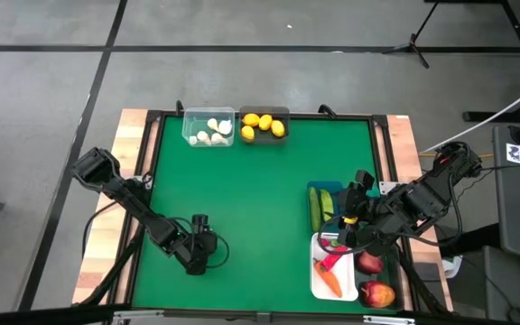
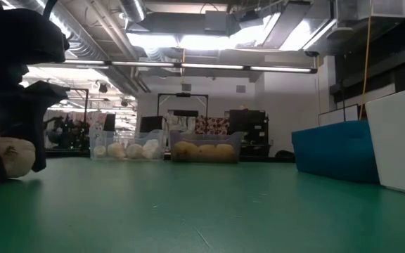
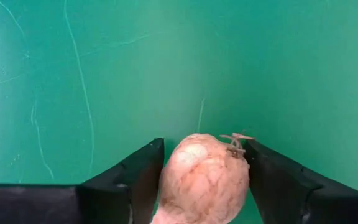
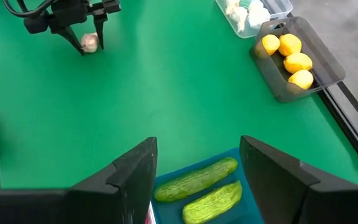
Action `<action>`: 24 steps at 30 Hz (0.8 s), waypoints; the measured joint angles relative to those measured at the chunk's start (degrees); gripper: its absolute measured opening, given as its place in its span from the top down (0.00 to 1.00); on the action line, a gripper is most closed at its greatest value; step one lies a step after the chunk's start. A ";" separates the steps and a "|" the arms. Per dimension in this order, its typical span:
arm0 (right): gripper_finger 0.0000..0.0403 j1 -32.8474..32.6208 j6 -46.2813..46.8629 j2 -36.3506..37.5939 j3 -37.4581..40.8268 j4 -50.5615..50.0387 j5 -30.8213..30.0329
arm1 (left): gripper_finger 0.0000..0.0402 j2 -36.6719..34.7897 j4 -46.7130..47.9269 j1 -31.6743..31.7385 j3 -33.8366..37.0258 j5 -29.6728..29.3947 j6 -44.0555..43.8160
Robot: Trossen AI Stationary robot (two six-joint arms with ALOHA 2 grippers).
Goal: Sort produce into baskets
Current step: Put the white garlic into the transparent bin
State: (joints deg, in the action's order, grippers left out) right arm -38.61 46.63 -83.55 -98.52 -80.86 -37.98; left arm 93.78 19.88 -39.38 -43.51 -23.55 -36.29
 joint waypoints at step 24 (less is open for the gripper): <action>0.43 0.00 -0.02 0.00 0.00 -0.02 -0.44 | 0.58 -14.78 5.17 20.00 -1.31 -18.64 7.57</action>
State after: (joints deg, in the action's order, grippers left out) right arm -38.61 46.61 -83.55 -98.52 -80.88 -38.41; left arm 79.00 25.05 -19.38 -44.82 -42.19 -28.72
